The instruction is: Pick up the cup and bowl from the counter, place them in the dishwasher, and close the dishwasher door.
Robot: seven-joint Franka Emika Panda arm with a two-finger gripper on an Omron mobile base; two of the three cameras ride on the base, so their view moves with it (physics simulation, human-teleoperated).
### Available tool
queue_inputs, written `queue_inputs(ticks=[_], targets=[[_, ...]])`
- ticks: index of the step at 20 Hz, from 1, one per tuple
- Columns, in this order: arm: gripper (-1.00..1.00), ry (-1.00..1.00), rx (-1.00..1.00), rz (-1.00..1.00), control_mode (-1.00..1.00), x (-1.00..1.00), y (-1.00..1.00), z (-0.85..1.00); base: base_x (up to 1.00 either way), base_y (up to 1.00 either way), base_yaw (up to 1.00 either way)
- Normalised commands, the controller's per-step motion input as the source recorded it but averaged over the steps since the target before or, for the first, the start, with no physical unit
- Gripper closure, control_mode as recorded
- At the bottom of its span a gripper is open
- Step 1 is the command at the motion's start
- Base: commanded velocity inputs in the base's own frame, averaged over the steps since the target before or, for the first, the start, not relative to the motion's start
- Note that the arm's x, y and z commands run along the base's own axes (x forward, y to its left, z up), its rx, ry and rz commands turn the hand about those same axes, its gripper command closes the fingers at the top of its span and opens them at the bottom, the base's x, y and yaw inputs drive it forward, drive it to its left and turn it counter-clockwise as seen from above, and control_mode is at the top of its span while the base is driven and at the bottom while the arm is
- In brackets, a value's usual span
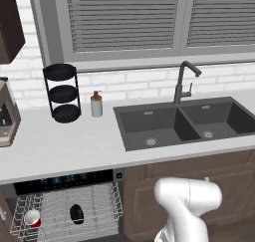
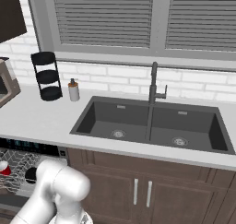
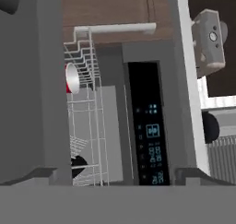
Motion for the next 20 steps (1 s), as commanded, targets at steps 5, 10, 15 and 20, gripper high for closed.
queue_inputs(ticks=[5, 10, 15, 20], targets=[[-1.0, 0.04, 0.21, 0.0, -1.0, -0.01, 0.35, -1.0, 0.0, 0.0, 0.0], [-1.0, 0.21, 0.16, 0.0, -1.0, 0.01, 0.29, -1.0, 0.0, 0.0, 0.0], [-1.0, 0.16, -0.13, 0.0, -1.0, 0.16, 0.25, -0.94, 0.0, 0.0, 0.0], [-1.0, 0.0, -0.17, 0.0, -1.0, 0.18, 0.12, -0.8, 0.0, 0.0, 0.0]])
